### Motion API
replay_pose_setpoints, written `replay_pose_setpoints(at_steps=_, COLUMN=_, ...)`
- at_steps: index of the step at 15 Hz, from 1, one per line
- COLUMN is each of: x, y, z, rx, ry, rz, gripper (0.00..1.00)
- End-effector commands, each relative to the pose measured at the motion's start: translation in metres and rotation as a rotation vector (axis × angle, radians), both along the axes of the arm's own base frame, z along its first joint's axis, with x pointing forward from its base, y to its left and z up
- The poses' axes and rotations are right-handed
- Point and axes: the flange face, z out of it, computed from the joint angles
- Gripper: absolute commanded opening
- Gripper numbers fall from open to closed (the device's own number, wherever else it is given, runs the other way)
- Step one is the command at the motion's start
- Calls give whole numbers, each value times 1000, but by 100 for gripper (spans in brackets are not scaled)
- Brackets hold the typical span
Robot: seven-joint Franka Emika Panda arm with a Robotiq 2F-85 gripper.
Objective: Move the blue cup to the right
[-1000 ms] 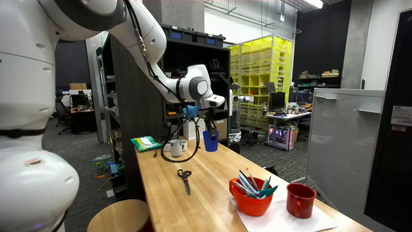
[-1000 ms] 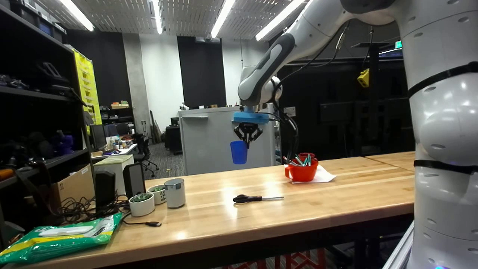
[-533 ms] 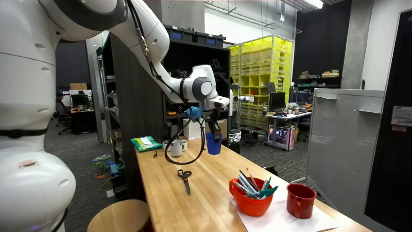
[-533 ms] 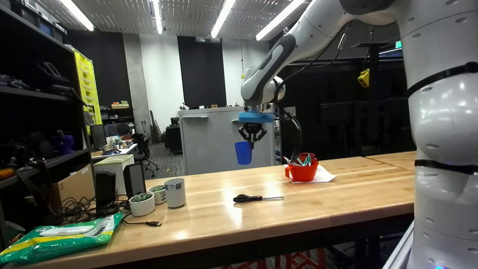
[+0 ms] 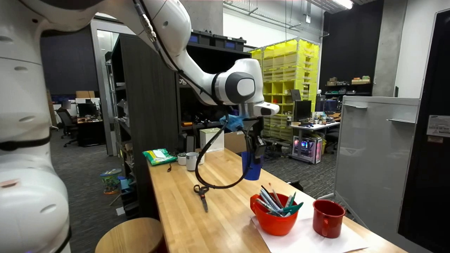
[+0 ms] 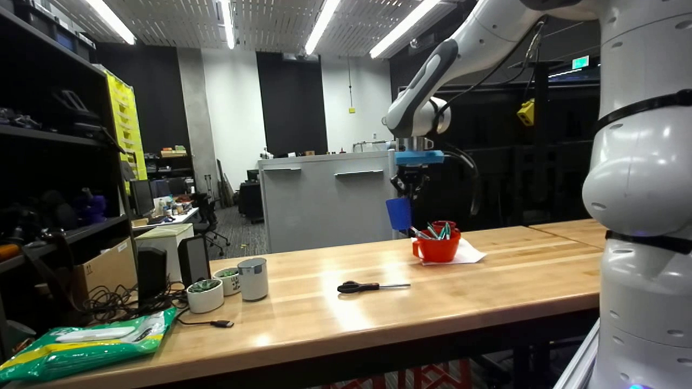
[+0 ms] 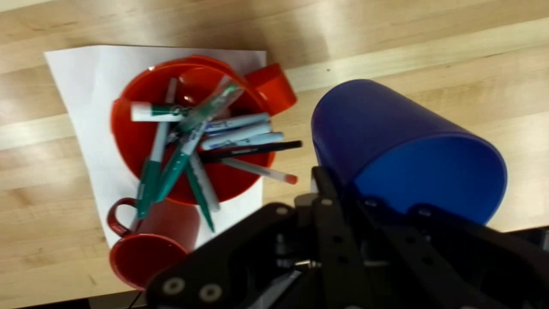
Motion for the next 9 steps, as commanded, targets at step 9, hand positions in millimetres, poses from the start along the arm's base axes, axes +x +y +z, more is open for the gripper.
replay_pose_setpoints(at_steps=9, x=-115, y=-125, z=20, rx=-33, ry=59, rz=-72, gripper=1)
